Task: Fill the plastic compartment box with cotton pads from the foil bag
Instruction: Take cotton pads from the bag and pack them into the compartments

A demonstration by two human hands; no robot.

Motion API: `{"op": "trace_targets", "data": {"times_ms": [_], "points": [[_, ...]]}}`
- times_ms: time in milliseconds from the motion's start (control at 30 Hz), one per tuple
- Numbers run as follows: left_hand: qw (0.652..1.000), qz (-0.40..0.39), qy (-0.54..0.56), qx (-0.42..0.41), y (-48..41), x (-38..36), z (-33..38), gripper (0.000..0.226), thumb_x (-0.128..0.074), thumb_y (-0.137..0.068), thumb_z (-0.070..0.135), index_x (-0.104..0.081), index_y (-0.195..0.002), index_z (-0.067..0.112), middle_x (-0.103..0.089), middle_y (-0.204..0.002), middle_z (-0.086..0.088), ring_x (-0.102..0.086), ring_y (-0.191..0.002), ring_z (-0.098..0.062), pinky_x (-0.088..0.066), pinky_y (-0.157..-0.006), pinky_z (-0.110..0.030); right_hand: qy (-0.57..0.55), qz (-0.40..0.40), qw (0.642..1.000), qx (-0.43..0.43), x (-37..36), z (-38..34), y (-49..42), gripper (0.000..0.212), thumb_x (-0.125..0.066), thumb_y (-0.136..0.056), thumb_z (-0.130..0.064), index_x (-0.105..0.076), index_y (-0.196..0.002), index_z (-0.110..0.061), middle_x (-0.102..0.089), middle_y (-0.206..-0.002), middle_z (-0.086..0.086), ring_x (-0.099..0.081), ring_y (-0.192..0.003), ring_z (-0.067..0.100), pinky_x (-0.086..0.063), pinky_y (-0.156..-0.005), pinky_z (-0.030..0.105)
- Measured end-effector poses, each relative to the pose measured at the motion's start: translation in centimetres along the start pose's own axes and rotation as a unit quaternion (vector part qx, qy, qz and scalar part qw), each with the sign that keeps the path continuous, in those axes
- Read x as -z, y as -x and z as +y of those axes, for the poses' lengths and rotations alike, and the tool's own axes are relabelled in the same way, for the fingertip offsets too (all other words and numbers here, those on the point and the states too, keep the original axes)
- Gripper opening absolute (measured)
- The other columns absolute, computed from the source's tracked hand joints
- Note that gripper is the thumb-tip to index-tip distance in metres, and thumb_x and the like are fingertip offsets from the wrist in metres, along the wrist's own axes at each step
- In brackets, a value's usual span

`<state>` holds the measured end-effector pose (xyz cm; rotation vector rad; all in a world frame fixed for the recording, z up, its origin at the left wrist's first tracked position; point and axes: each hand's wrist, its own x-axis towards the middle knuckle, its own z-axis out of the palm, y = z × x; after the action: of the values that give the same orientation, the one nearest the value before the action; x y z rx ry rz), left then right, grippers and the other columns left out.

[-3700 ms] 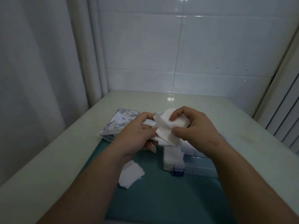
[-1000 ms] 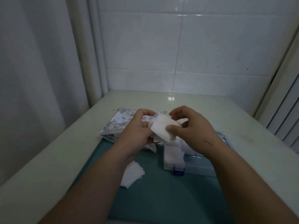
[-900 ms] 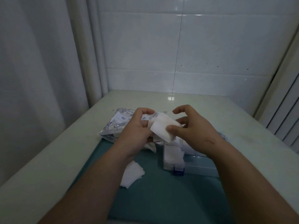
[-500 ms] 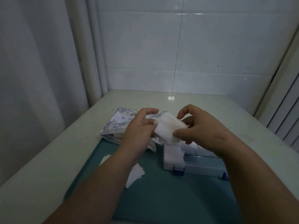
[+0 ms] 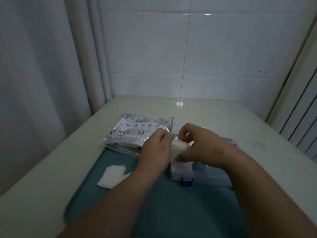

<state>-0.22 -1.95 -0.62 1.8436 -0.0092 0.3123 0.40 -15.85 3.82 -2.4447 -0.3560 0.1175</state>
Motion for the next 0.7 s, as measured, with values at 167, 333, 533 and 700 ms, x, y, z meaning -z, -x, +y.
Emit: {"op": "trace_targets", "data": {"times_ms": [167,333,533,700], "points": [[0.998,0.043,0.047,-0.009,0.2,-0.1,0.3,0.013,-0.048,-0.097,0.02,-0.059,-0.091,0.023,-0.062,-0.085,0.002,-0.053,-0.076,-0.013,-0.04,-0.064,-0.03,-0.024,0.011,1.0,0.002,0.1,-0.1,-0.1,0.044,-0.084,-0.071,-0.022,-0.047,-0.092,-0.03,-0.062,-0.102,-0.004,-0.066,-0.072,0.015,-0.057,-0.058,0.022],[0.995,0.01,0.094,0.023,0.6,0.3,1.2,0.026,-0.047,-0.098,0.036,-0.065,-0.089,0.02,-0.061,-0.082,0.007,-0.053,-0.074,-0.008,-0.037,-0.062,-0.027,-0.044,0.022,0.999,0.007,0.7,-0.3,0.3,0.042,-0.085,-0.07,-0.02,-0.05,-0.094,-0.027,-0.063,-0.102,-0.004,-0.069,-0.065,0.017,-0.059,-0.058,0.023],[0.999,0.013,0.022,0.019,0.1,-0.4,0.3,0.015,-0.05,-0.096,0.017,-0.062,-0.09,0.024,-0.066,-0.091,0.004,-0.058,-0.084,-0.013,-0.045,-0.073,-0.031,0.037,-0.034,0.999,-0.018,0.6,-0.1,0.4,0.056,-0.086,-0.068,-0.03,-0.045,-0.107,-0.033,-0.059,-0.099,-0.01,-0.058,-0.077,0.005,-0.047,-0.06,0.018],[0.999,0.021,0.036,0.01,0.2,-0.3,0.3,0.018,-0.045,-0.098,0.016,-0.057,-0.093,0.028,-0.065,-0.091,0.008,-0.058,-0.082,-0.01,-0.044,-0.067,-0.029,0.033,-0.028,0.999,-0.01,0.3,-0.3,0.2,0.057,-0.085,-0.068,-0.032,-0.042,-0.106,-0.036,-0.06,-0.104,-0.008,-0.059,-0.08,0.007,-0.054,-0.071,0.023]]}}
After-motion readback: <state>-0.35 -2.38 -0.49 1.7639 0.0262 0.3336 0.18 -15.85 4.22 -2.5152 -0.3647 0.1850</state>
